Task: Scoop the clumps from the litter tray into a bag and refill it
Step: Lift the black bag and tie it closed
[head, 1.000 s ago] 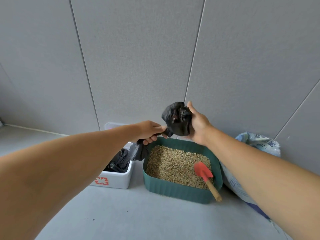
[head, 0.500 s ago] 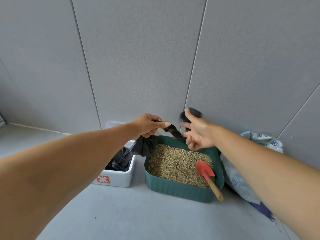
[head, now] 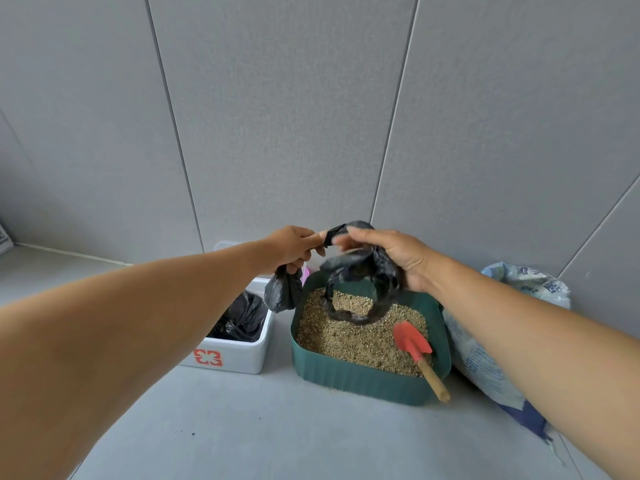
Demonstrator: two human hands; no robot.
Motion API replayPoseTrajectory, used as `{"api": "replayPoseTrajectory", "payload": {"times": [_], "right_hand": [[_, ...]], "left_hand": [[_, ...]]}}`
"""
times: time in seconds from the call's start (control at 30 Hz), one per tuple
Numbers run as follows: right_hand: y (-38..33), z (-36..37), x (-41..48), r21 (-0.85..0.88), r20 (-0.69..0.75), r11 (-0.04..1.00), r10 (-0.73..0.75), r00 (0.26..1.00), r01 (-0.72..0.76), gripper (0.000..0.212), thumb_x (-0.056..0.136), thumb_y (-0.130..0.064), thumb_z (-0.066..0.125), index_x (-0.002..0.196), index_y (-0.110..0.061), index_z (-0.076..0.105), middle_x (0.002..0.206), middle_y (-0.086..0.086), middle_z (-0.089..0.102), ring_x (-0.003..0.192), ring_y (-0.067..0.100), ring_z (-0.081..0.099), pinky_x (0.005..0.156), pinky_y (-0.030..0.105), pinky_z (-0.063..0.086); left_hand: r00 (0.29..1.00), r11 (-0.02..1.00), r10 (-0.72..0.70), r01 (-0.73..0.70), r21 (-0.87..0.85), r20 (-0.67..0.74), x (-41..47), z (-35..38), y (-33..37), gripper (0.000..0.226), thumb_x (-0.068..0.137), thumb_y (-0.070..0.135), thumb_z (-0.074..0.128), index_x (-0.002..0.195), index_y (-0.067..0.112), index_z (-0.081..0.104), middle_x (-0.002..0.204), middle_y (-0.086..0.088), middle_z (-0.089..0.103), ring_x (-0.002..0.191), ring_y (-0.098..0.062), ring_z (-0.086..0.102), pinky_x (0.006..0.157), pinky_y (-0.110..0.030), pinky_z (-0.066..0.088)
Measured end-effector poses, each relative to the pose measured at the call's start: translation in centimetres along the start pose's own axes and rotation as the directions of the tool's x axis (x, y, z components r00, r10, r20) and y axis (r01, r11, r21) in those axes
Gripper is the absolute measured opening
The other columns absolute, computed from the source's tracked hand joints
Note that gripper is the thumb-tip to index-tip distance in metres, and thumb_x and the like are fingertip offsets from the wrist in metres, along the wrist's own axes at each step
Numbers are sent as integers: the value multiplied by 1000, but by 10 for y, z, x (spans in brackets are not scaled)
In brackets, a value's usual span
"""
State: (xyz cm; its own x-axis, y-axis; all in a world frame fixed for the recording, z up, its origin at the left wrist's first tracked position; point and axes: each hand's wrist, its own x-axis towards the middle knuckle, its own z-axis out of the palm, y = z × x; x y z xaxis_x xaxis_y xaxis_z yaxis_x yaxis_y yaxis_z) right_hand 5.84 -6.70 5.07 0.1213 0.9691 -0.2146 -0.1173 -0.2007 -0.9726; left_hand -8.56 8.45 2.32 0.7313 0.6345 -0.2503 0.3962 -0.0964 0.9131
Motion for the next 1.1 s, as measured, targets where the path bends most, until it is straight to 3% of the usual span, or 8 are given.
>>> {"api": "replayPoseTrajectory", "payload": {"times": [0.17, 0.3, 0.4, 0.53, 0.67, 0.8, 0.97, 1.1], "right_hand": [[6, 0, 17, -401, -330, 908, -17, 944, -124, 63, 84, -72, 48, 123, -25, 67, 122, 6, 65, 118, 26, 57, 103, 42, 45], [12, -2, 15, -868, -475, 267, -197, 857, -420, 91, 86, -79, 13, 131, -13, 57, 138, 11, 47, 128, 34, 43, 104, 48, 39], [11, -10, 5, -877, -479, 76, -230, 847, -475, 81, 92, -72, 10, 108, -12, 63, 122, 11, 60, 115, 31, 52, 95, 45, 44], [9, -19, 1, -861, -469, 233, -22, 883, -452, 99, 79, -86, 6, 90, -10, 70, 79, 7, 75, 81, 21, 69, 89, 38, 49], [4, -19, -7, -696, -317, 532, 375, 871, -482, 109, 69, -93, 17, 102, -5, 71, 81, 14, 76, 76, 21, 73, 68, 26, 50], [-1, -17, -10, -632, -96, 668, 435, 895, -393, 63, 82, -61, 62, 115, -8, 63, 90, 13, 76, 86, 26, 73, 68, 27, 56], [-2, -13, 4, -726, -246, 564, 321, 914, -394, 60, 85, -40, 71, 138, -21, 49, 101, 2, 75, 93, 15, 68, 93, 40, 45], [-2, -5, 8, -914, -311, 232, 129, 942, -334, 65, 84, -51, 68, 138, -17, 55, 141, 4, 54, 127, 24, 50, 105, 35, 39]], "left_hand": [[969, 992, -112, 95, 86, 219, -7, 4, 5, 31, 102, 21, 39, 84, 11, 64, 60, -2, 33, 42, -8, 24, 36, -16, 20], [895, 994, -93, 61, 88, 435, -8, 7, 9, 33, 102, 32, 39, 92, 10, 61, 56, 3, 26, 42, -6, 20, 38, -18, 16], [901, 1000, -24, 29, -4, 433, -8, 2, 11, 23, 99, 24, 49, 103, 4, 60, 60, 3, 26, 48, -8, 22, 42, -18, 21], [984, 968, 50, -90, 235, 170, -5, -5, 12, 12, 89, 12, 64, 99, 5, 64, 64, -1, 49, 58, -12, 41, 57, -23, 37], [981, 661, 194, -113, 742, -23, 3, -2, 10, 16, 89, 15, 62, 101, 6, 66, 82, -5, 59, 71, -17, 52, 56, -22, 40], [893, 510, 346, 80, 856, -289, 5, -12, 8, 19, 92, 27, 57, 99, 12, 67, 98, -5, 58, 93, -24, 54, 81, -34, 45], [907, 855, 46, 180, 485, -419, 3, -20, 11, 22, 96, 21, 52, 103, 3, 62, 90, -12, 60, 83, -31, 60, 72, -41, 57], [927, 976, -205, 219, 10, -313, 1, -11, 12, 6, 96, 9, 46, 96, 7, 52, 108, -19, 63, 93, -37, 67, 66, -49, 59]]}}
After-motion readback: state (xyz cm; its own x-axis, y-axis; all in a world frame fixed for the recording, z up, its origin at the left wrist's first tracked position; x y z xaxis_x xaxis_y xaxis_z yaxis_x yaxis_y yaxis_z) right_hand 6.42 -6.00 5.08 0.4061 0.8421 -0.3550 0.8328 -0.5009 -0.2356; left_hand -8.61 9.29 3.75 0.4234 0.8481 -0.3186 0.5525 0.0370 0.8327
